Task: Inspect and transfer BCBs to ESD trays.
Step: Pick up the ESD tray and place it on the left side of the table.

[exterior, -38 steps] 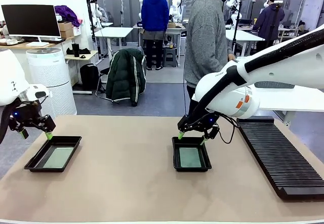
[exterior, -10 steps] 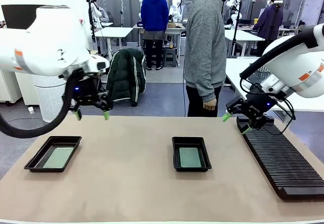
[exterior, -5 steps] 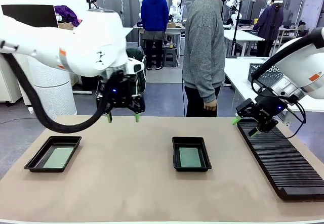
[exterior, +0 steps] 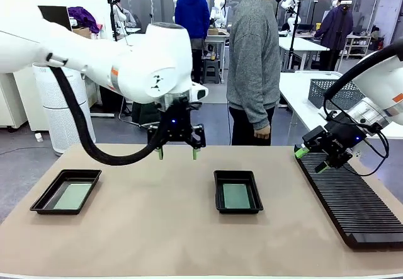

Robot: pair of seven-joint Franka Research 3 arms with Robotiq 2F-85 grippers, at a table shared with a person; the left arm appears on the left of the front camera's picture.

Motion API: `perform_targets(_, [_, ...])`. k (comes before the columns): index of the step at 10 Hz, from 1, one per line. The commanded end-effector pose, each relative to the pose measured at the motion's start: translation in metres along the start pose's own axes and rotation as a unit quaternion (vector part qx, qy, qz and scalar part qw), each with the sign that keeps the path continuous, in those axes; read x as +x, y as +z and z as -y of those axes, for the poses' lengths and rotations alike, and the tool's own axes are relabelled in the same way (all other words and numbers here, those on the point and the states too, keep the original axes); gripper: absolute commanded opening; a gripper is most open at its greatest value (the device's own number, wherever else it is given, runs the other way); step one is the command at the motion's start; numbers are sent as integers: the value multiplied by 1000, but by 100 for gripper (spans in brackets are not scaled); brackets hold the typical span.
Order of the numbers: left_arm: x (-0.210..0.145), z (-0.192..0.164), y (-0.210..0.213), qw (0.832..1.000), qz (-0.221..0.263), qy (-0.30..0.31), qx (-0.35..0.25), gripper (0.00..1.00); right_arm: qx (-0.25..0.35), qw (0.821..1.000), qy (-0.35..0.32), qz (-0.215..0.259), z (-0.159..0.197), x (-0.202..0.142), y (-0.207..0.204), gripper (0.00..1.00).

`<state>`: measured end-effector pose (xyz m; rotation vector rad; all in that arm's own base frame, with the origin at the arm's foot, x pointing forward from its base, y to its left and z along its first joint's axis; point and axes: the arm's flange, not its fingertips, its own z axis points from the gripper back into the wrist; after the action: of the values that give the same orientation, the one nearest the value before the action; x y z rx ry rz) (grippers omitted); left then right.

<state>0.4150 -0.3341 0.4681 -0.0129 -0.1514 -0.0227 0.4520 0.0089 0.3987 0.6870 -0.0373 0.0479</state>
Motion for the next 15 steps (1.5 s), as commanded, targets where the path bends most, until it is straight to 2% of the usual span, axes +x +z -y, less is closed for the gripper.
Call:
perform_targets(1, [5, 24, -3, 1000, -7, 10, 16, 100, -9, 1000, -2, 0, -6, 0, -1, 100])
perform_targets(7, [6, 83, -31, 1000, -4, 20, 23, 100, -9, 1000, -2, 0, -6, 0, -1, 100])
perform_targets(15, [21, 117, -80, 999, -7, 27, 27, 100, -9, 1000, -2, 0, -6, 0, -1, 100])
